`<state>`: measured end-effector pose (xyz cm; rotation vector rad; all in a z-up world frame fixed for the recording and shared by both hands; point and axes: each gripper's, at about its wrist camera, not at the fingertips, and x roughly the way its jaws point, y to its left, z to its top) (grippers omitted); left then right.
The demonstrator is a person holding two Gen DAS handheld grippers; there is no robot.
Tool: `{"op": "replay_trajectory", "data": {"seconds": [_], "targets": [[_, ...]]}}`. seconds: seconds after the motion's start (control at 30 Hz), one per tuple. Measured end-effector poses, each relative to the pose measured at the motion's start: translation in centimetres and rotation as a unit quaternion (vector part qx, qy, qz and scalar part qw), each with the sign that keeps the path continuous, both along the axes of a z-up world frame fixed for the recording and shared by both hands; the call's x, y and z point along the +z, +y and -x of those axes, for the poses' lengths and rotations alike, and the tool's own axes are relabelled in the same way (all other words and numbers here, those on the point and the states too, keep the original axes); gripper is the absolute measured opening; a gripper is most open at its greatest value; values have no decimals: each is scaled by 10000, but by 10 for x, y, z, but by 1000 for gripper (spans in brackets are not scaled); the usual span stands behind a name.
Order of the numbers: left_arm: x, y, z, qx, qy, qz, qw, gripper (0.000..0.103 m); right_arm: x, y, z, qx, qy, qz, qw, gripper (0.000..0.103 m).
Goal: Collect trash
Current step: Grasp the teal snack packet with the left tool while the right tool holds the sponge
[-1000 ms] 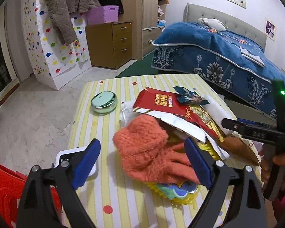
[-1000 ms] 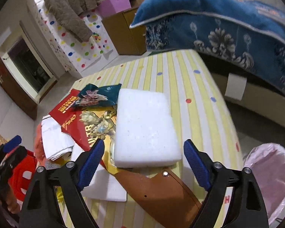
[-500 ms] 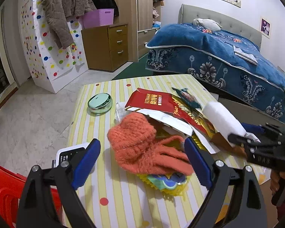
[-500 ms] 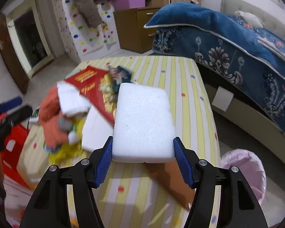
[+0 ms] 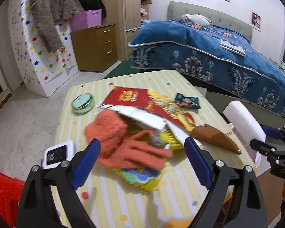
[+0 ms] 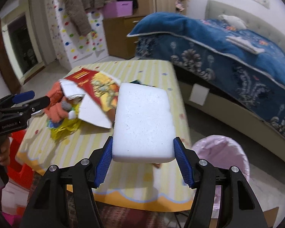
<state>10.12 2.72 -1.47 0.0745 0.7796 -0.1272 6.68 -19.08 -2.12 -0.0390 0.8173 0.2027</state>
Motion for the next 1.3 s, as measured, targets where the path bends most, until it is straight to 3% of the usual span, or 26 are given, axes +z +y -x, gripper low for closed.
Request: {"op": "replay_trajectory", "data": {"seconds": [0.1,0.33,0.5,0.57,0.63,0.7,0.87,1.0,1.2,1.3], "targets": [[0,-20,-13,-280,51,100,9995,84,3,-16,-1,-203,-74,-39,9998,63],[-12,-73,-58,-844,362,251,9955,48,5,-47,-11,-519,-189,-259,9981,63],[-26,-107,-104,-766,627,-54,9951,48,0,-67,-22,-691,-177,-383,9967,63],[-31,-114,-122,-702,720,-65,9949,58,-3,-74,-27,-738,-162,-412,9963,63],[-39,-122,-138,-612,779,-170,9949,79,-5,-80,-33,-772,-147,-429,9960,63],[-46,-127,-150,-538,818,-284,9948,82,-8,-84,-38,-788,-139,-438,9958,63],[-60,-135,-170,-732,1060,-133,9916,82,-15,-94,-49,-827,-87,-500,9953,63],[-75,-141,-181,-798,1306,-344,9876,82,-18,-98,-55,-856,-76,-586,9946,63],[-87,-142,-184,-974,1457,-451,9835,65,-22,-101,-52,-889,-25,-644,9940,64],[-83,-145,-181,-1122,1407,-349,9830,50,-19,-100,-46,-914,-33,-651,9937,64]]}}
